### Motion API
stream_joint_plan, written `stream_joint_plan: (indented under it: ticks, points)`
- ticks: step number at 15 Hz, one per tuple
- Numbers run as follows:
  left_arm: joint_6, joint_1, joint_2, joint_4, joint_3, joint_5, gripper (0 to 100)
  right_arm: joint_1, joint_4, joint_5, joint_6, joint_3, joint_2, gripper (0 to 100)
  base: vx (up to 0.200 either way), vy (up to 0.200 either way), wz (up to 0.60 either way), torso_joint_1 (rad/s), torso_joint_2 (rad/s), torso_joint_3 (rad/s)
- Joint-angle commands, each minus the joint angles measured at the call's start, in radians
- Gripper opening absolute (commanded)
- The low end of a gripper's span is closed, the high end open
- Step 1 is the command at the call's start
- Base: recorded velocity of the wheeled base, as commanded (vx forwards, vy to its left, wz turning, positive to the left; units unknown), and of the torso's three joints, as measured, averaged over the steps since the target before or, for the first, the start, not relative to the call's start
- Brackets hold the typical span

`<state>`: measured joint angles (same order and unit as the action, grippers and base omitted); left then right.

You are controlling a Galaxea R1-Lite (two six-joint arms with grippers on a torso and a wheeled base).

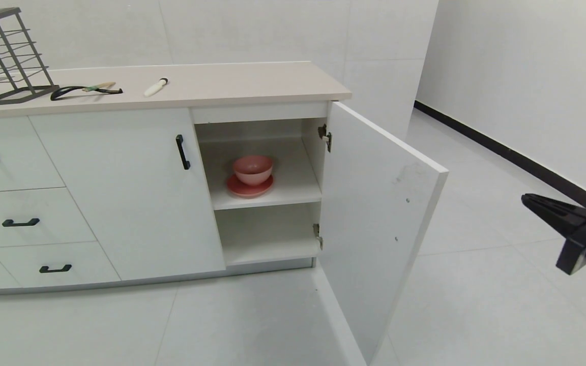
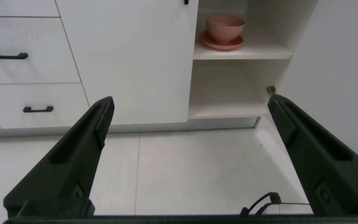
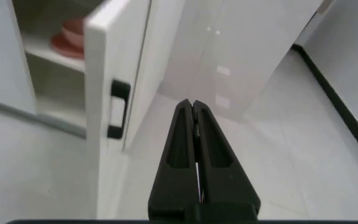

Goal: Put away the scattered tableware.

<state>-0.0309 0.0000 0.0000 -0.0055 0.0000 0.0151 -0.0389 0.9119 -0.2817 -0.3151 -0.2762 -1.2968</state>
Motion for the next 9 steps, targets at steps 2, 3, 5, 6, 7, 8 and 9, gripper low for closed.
stream_joint_plan:
  ticks: [2,3,5,6,7,8,9]
  points:
    - [0.000,0.000,0.000,-0.001,0.000,0.000,100,-0.018,0.013,-0.005,-0.002,0.017,-0.107,0,0.000,0.000,0.00,0.000,0.00,0.000]
    - [0.000,0.000,0.000,-0.001,0.000,0.000,100,-0.033,0.013,-0.010,-0.001,0.006,-0.119,0,0.000,0.000,0.00,0.000,0.00,0.000]
    - [0.000,0.000,0.000,-0.001,0.000,0.000,100,-0.042,0.019,-0.036,-0.002,0.000,-0.139,0,0.000,0.000,0.00,0.000,0.00,0.000]
    - [0.000,0.000,0.000,-0.001,0.000,0.000,100,-0.049,0.042,-0.051,-0.001,-0.001,-0.157,0,0.000,0.000,0.00,0.000,0.00,0.000]
    - [0.000,0.000,0.000,-0.001,0.000,0.000,100,-0.050,0.053,-0.057,-0.001,-0.024,-0.183,0,0.000,0.000,0.00,0.000,0.00,0.000]
    - [0.000,0.000,0.000,-0.001,0.000,0.000,100,-0.050,0.056,-0.057,-0.002,-0.049,-0.203,0,0.000,0.000,0.00,0.000,0.00,0.000]
    - [0.000,0.000,0.000,-0.001,0.000,0.000,100,-0.052,0.068,-0.060,-0.007,-0.089,-0.240,0,0.000,0.000,0.00,0.000,0.00,0.000]
